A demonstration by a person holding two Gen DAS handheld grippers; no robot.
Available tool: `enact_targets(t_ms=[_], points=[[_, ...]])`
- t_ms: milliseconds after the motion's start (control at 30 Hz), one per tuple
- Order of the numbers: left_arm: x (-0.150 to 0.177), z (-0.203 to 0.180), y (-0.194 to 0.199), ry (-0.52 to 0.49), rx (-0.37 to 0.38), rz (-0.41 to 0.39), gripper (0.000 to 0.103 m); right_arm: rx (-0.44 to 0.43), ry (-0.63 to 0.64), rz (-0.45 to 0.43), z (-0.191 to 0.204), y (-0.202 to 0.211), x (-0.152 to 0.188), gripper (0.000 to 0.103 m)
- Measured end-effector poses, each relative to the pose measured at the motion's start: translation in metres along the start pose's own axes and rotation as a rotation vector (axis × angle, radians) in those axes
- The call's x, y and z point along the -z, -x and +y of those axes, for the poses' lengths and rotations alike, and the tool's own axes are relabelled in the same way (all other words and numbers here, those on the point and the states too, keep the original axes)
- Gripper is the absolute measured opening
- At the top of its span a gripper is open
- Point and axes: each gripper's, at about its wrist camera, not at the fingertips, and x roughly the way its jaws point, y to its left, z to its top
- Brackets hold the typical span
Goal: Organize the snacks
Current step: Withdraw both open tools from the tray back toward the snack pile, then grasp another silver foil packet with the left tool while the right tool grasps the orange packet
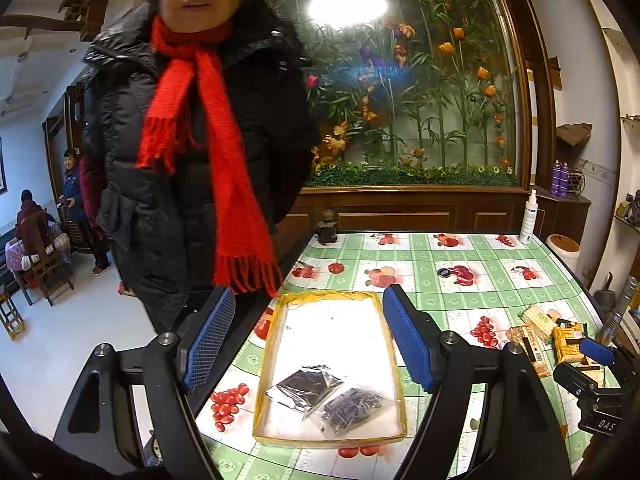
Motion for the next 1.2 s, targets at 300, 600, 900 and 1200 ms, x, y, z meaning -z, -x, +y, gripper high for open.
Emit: enact_targets(t_ms=[300,600,900,1200], points=[[0.023,-0.031,-0.028,-0.034,0.133,0.126,0.081,0.078,-0.024,0.049,-0.034,0.009,0.023,0.086],[0.105,-0.130,-0.090,-0.210,0.425,0.470,0.080,0.097,0.004,0.238,-0.057,0.000,0.081,0.086],[0.125,-0.191,-0.087,-0.331,0.577,0.534,0.080,0.057,0.189,0.381,-0.042,-0.025,0.103,0.086],[0.132,-0.208,-0.095,-0.363,0.596,0.562,0.080,0.068,0.199,0.452,-0.049,-0.036,0.102,0.086]])
